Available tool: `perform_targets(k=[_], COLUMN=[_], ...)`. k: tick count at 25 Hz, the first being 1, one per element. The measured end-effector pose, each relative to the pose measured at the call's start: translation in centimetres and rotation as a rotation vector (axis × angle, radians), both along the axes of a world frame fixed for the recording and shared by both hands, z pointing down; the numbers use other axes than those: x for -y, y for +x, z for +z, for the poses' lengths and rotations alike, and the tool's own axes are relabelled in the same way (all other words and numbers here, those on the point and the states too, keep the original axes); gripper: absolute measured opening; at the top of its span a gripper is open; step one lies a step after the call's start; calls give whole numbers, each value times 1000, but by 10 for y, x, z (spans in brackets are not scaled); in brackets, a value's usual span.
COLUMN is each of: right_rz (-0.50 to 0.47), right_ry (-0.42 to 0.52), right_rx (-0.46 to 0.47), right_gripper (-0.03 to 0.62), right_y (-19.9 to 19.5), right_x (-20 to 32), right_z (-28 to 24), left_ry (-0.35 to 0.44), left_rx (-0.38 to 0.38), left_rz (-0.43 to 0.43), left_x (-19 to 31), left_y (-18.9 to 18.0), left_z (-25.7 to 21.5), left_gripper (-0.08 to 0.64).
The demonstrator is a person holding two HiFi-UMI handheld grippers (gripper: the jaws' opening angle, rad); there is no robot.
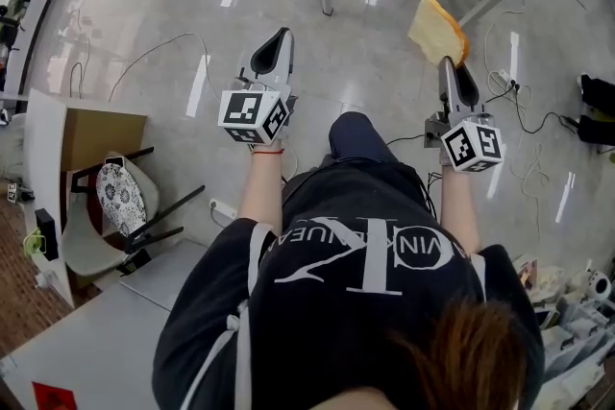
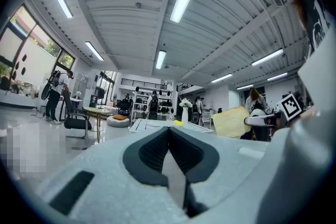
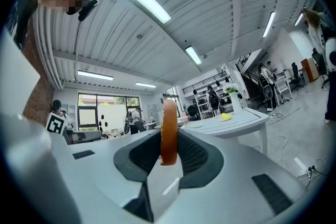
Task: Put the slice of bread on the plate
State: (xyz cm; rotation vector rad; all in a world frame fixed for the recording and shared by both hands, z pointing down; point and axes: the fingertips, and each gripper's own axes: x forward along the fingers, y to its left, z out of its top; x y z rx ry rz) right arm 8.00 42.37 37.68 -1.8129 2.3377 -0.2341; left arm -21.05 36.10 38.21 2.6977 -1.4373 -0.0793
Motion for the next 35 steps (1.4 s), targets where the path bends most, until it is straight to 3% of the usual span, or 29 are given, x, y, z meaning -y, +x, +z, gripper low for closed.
perform_targets(k=[10, 35], right_rz=[14, 4], right_ry=[-35, -52], right_rx=[60, 101], right_gripper=[92, 92], right_y=[24, 66], right_x=[34, 268], right_z=[12, 3], left_ry=[-58, -80], left_rx=[-22, -13], left_rz=[15, 42], left_x=[40, 275], left_y=[21, 70], left_z=[21, 4], left_gripper=[11, 11])
